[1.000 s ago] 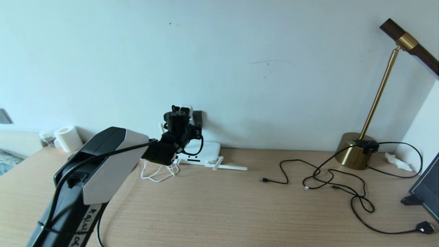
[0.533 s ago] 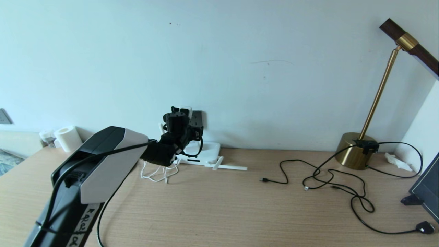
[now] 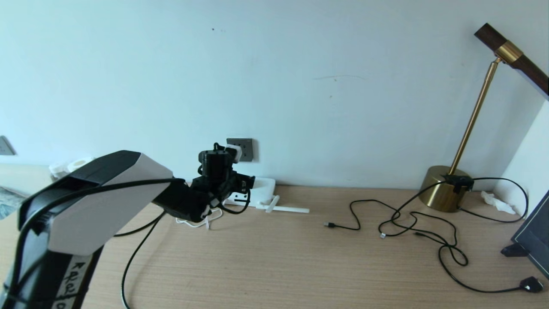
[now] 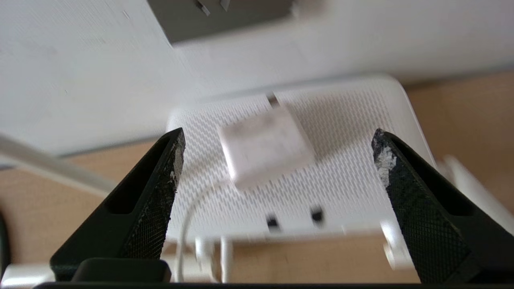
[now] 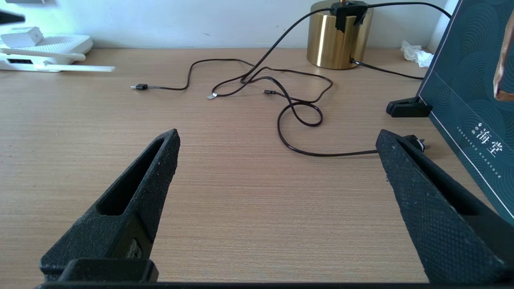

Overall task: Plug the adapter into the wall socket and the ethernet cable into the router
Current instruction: Hand it to the other hand

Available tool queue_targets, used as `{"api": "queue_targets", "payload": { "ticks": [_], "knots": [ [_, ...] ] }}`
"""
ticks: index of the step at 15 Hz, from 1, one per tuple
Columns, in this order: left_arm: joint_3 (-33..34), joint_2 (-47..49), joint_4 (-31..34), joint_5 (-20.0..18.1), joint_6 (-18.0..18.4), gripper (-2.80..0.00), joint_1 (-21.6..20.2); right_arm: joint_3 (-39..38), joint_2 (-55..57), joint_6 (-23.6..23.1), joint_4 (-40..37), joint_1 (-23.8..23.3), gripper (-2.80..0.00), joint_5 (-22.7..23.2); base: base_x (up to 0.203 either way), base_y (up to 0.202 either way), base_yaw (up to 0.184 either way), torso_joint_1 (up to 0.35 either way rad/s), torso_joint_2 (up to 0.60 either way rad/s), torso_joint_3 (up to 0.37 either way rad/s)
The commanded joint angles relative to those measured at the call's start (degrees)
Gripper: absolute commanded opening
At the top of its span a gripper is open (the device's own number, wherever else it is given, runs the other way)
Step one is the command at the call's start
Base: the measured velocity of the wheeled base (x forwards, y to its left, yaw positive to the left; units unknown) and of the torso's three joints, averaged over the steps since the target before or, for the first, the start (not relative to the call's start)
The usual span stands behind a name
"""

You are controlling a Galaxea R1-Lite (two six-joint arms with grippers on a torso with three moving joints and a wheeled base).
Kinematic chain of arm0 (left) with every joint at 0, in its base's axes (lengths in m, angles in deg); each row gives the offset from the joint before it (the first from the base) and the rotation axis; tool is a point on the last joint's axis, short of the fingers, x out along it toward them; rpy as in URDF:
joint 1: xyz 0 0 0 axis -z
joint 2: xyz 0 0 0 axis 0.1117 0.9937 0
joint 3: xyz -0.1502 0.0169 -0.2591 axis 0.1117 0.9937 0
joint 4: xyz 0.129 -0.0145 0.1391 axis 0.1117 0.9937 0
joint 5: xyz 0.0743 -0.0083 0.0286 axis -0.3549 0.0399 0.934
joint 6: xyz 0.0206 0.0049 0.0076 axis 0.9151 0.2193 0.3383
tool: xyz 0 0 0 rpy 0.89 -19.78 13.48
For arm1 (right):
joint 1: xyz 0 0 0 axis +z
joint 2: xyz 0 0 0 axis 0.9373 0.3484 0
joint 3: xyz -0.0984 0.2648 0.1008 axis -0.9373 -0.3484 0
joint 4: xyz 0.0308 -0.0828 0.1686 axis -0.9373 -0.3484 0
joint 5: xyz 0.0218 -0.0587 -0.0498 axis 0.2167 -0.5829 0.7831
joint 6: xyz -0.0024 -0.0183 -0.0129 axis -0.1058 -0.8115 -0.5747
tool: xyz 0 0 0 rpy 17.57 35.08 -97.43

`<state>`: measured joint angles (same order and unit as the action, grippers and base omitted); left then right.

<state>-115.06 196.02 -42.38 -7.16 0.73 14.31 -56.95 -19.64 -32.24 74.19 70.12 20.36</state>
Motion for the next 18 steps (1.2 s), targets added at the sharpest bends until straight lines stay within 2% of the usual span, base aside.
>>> {"api": "queue_targets", "payload": {
  "ticks": [1, 3, 5, 7, 9, 10, 13, 14, 16, 18],
  "knots": [
    [8.0, -6.7, -0.1, -0.1, 1.0, 0.0, 1.8, 0.0, 0.0, 0.0, 0.0, 0.0, 0.0, 0.1, 0.0, 0.0, 0.0, 0.0, 0.0, 0.0],
    [9.5, -8.1, 0.9, -0.1, 3.2, 0.0, 3.6, 0.0, 0.0, 0.0, 0.0, 0.0, 0.0, 0.0, 0.0, 0.0, 0.0, 0.0, 0.0, 0.0],
    [4.1, -6.4, 6.3, 0.3, 2.7, 0.0, 4.1, 0.0, 0.0, 0.0, 0.0, 0.0, 0.0, 0.0, 0.0, 0.0, 0.0, 0.0, 0.0, 0.0],
    [-3.2, -4.6, 14.6, 2.6, -0.7, 0.0, 4.9, 0.0, 0.0, 0.0, 0.0, 0.0, 0.0, 0.0, 0.0, 0.0, 0.0, 0.0, 0.0, 0.0],
    [-11.1, -2.9, 25.0, 5.0, -5.8, 0.0, 5.6, 0.0, 0.0, 0.0, 0.0, 0.0, 0.0, 0.1, 0.0, 0.0, 0.0, 0.0, 0.0, 0.0],
    [-15.1, -2.2, 31.4, 5.7, -8.8, 0.0, 6.0, 0.0, 0.0, 0.0, 0.0, 0.0, 0.0, 0.0, 0.0, 0.0, 0.0, 0.0, 0.0, 0.0],
    [-25.6, 2.2, 42.6, 6.7, -15.6, 0.0, 6.3, -0.1, 0.0, 0.0, 0.0, 0.0, 0.0, 0.1, 0.0, 0.0, 0.0, 0.0, 0.0, 0.0],
    [-26.9, 3.5, 44.9, 7.6, -17.3, 0.0, 5.9, 0.0, 0.0, 0.0, 0.0, 0.0, 0.0, 0.0, 0.0, 0.0, 0.0, 0.0, 0.0, 0.0],
    [-27.2, 4.4, 44.9, 8.1, -17.7, 0.0, 5.0, 0.0, 0.0, 0.0, 0.0, 0.0, 0.0, 0.1, 0.0, 0.0, 0.0, 0.0, 0.0, 0.0],
    [-27.9, 5.6, 44.3, 8.1, -20.5, 0.0, 4.3, 0.0, 0.0, 0.0, 0.0, 0.0, 0.0, 0.0, 0.0, 0.0, 0.0, 0.0, 0.0, 0.0]
  ]
}}
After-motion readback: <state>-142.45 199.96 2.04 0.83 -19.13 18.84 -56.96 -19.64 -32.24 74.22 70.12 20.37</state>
